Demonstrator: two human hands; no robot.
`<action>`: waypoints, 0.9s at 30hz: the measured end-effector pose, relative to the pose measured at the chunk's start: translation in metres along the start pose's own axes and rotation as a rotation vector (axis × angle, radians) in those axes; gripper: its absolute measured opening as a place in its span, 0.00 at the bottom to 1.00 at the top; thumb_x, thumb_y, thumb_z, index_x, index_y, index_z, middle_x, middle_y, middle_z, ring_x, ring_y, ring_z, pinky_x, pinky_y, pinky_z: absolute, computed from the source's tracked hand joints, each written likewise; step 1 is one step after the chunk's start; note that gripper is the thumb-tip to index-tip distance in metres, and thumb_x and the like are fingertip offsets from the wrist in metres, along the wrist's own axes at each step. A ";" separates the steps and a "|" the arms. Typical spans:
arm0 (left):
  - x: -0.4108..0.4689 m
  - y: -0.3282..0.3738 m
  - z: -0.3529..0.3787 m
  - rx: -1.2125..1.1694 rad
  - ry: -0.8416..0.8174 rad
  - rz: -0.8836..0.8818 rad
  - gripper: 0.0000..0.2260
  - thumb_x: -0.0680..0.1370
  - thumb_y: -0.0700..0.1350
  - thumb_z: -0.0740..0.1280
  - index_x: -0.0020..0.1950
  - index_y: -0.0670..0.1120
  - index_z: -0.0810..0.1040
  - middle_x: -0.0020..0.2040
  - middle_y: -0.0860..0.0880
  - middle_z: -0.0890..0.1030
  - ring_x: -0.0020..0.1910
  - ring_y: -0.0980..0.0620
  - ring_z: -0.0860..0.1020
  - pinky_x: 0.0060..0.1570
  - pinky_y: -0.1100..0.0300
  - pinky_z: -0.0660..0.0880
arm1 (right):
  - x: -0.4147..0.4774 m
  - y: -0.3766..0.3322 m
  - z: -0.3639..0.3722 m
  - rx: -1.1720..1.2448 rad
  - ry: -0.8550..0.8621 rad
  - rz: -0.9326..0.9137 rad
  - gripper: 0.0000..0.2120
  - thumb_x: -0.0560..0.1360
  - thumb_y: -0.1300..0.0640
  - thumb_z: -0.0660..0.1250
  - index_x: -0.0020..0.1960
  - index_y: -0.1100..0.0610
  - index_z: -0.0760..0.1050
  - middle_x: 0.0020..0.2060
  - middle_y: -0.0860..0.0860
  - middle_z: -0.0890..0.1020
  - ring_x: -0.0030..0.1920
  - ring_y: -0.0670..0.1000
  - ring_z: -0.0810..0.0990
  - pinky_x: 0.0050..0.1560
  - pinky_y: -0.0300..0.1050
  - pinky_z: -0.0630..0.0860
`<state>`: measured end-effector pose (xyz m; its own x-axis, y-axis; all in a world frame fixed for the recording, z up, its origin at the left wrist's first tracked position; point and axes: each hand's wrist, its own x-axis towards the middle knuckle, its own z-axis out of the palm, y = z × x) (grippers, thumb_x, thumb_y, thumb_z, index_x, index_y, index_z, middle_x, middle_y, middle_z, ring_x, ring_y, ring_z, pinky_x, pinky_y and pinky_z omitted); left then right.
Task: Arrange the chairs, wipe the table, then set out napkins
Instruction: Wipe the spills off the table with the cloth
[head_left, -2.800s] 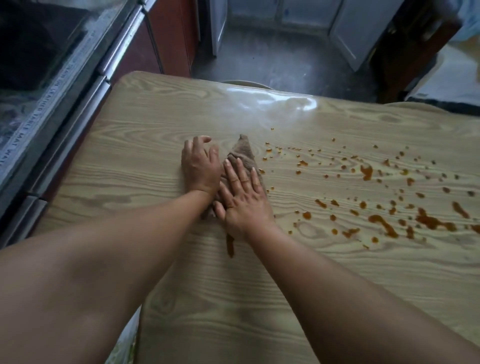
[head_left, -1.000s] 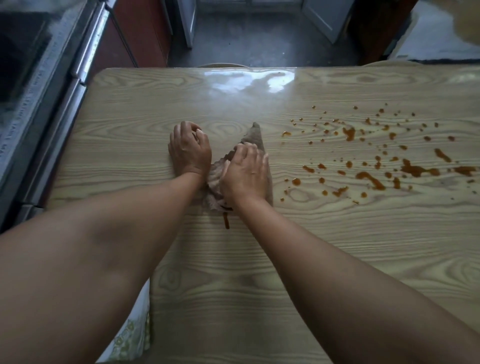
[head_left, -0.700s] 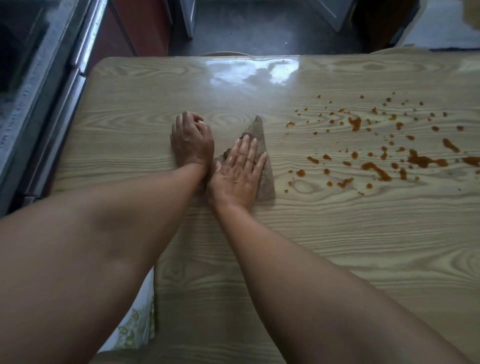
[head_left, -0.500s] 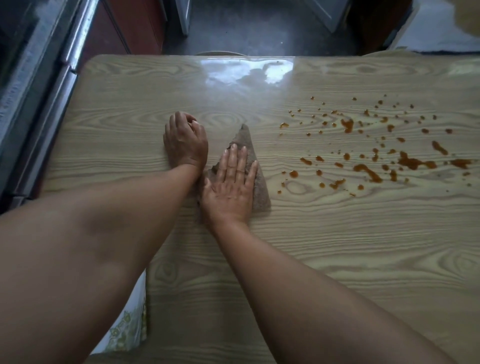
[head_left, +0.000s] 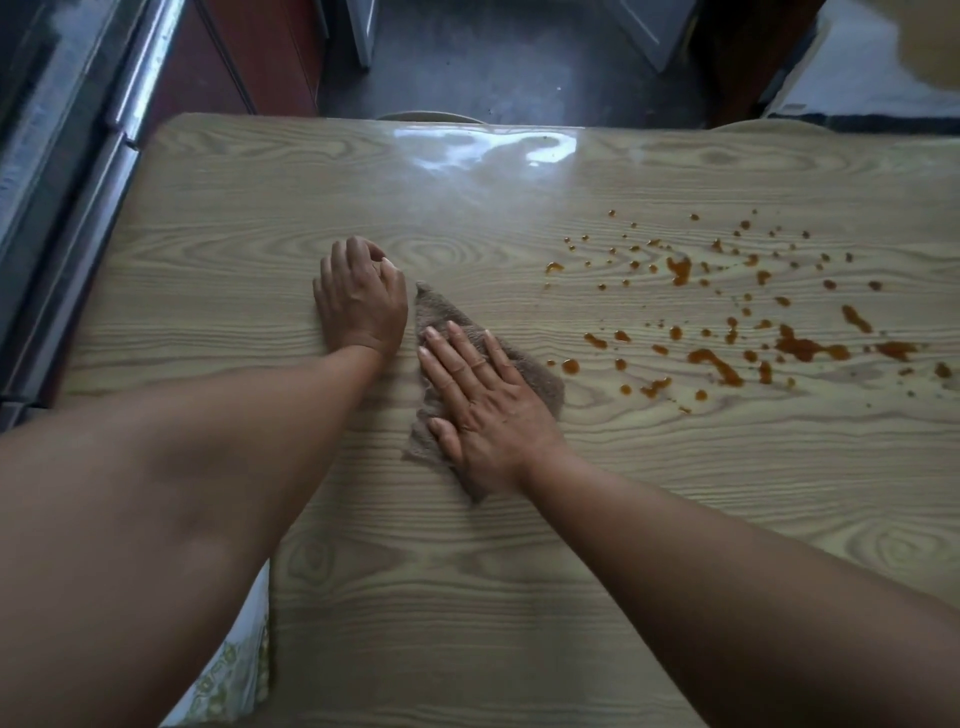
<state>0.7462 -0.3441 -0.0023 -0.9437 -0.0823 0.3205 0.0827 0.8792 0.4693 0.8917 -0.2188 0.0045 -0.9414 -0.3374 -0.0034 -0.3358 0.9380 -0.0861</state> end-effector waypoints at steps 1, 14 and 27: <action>0.000 0.000 0.000 0.004 -0.003 -0.002 0.16 0.73 0.50 0.52 0.51 0.44 0.75 0.52 0.42 0.77 0.56 0.40 0.74 0.54 0.48 0.67 | -0.001 0.007 -0.001 -0.005 -0.001 -0.028 0.33 0.78 0.44 0.52 0.79 0.59 0.54 0.78 0.54 0.53 0.79 0.55 0.48 0.76 0.58 0.51; 0.000 0.001 -0.001 0.037 -0.026 0.003 0.14 0.74 0.49 0.54 0.50 0.44 0.75 0.51 0.42 0.77 0.55 0.41 0.74 0.54 0.50 0.66 | -0.004 0.086 -0.013 -0.100 -0.058 -0.018 0.32 0.79 0.44 0.48 0.79 0.58 0.51 0.79 0.53 0.52 0.79 0.53 0.47 0.76 0.57 0.51; -0.004 0.005 0.000 0.089 -0.010 0.036 0.15 0.74 0.50 0.52 0.49 0.44 0.74 0.50 0.41 0.77 0.52 0.39 0.74 0.54 0.47 0.68 | 0.003 0.098 -0.013 -0.077 0.000 0.146 0.33 0.78 0.44 0.44 0.79 0.58 0.50 0.79 0.52 0.51 0.79 0.51 0.46 0.76 0.54 0.45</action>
<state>0.7504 -0.3393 -0.0008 -0.9437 -0.0459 0.3276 0.0880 0.9198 0.3824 0.8552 -0.1274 0.0085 -0.9804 -0.1965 -0.0107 -0.1965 0.9805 -0.0084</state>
